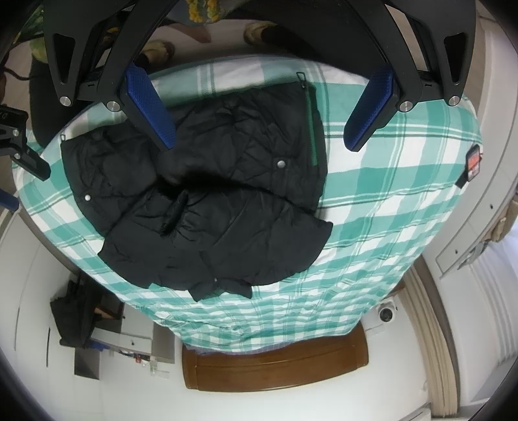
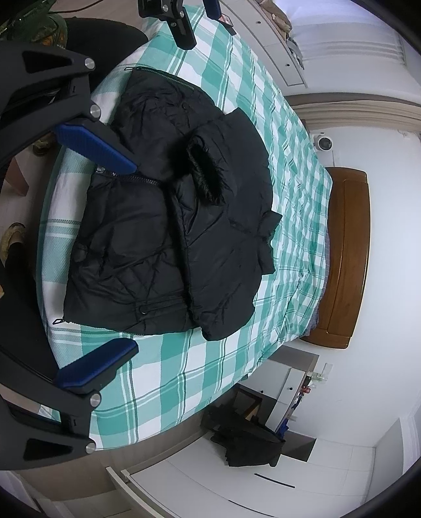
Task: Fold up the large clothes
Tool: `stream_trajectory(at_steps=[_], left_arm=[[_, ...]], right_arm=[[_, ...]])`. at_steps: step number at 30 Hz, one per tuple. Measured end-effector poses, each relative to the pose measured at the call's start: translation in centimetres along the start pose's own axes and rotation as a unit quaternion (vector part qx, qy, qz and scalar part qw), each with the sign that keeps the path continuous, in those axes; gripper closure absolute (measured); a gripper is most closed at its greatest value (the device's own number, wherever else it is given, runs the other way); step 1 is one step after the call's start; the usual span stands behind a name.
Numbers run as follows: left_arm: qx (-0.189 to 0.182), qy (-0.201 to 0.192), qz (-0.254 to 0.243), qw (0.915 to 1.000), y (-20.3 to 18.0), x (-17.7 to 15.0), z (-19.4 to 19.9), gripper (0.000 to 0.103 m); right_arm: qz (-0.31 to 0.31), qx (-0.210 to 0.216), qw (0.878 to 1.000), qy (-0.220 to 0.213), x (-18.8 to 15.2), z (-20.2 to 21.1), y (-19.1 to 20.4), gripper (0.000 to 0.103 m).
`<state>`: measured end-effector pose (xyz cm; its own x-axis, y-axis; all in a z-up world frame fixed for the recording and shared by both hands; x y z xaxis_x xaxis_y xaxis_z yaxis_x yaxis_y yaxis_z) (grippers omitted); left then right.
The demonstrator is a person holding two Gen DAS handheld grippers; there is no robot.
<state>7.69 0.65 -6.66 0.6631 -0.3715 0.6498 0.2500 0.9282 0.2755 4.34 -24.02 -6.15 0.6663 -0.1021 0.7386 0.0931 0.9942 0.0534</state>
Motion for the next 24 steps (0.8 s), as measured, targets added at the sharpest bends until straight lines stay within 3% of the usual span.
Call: stream_trajectory(at_steps=[24], left_arm=[[-0.008, 0.006, -0.002, 0.9999, -0.31, -0.12, -0.98, 0.000]], right_arm=[[-0.001, -0.008, 1.000, 0.018, -0.30, -0.79, -0.06, 0.000]])
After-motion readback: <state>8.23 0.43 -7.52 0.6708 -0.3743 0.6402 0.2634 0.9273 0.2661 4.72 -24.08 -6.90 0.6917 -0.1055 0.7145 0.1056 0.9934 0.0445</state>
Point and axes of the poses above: each gripper's, at about its wrist camera, not at the fingertips, and z roughly against the way its jaws point, y to its left, x to its top, the point moved 7 cm from there along -z, roughly the way its jaws point, and after that the axes turned 15 degrees about -z, right-handed, at the moved point
